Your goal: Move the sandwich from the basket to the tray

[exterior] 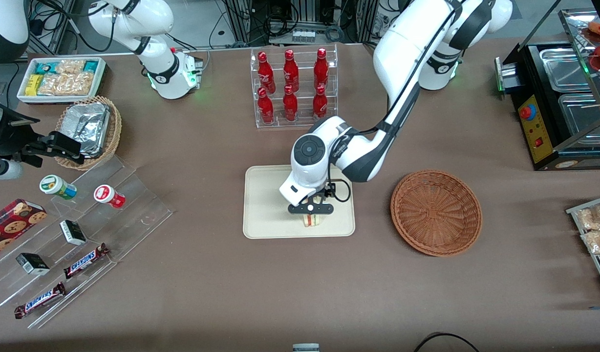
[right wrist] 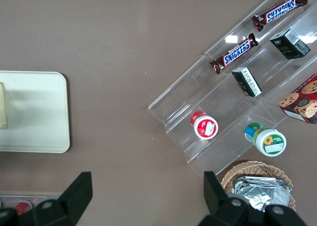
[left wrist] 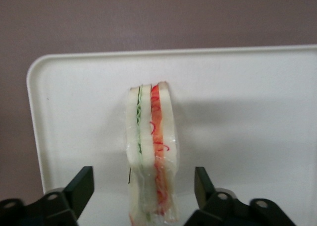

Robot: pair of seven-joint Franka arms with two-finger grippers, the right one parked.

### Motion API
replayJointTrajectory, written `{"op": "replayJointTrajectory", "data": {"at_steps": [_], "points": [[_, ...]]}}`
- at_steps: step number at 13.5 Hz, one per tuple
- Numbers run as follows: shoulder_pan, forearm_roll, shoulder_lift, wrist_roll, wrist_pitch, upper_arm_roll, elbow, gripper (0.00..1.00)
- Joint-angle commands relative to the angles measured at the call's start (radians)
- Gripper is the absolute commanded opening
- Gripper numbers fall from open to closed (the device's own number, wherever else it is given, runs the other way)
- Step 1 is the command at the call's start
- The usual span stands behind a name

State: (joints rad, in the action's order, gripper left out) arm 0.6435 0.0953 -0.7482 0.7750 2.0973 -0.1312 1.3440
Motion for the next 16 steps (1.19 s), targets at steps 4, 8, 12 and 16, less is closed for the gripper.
{"op": "replayJointTrajectory", "data": {"at_steps": [4,8,12,16], "points": [[-0.074,-0.009,0.254,0.012,-0.258,0.008,0.014,1.0],[-0.195,-0.011,0.429,-0.139,-0.483,0.008,0.021,1.0],[-0.333,-0.011,0.541,-0.38,-0.609,0.008,0.035,1.0],[-0.467,-0.011,0.611,-0.615,-0.668,0.008,0.064,1.0]]}}
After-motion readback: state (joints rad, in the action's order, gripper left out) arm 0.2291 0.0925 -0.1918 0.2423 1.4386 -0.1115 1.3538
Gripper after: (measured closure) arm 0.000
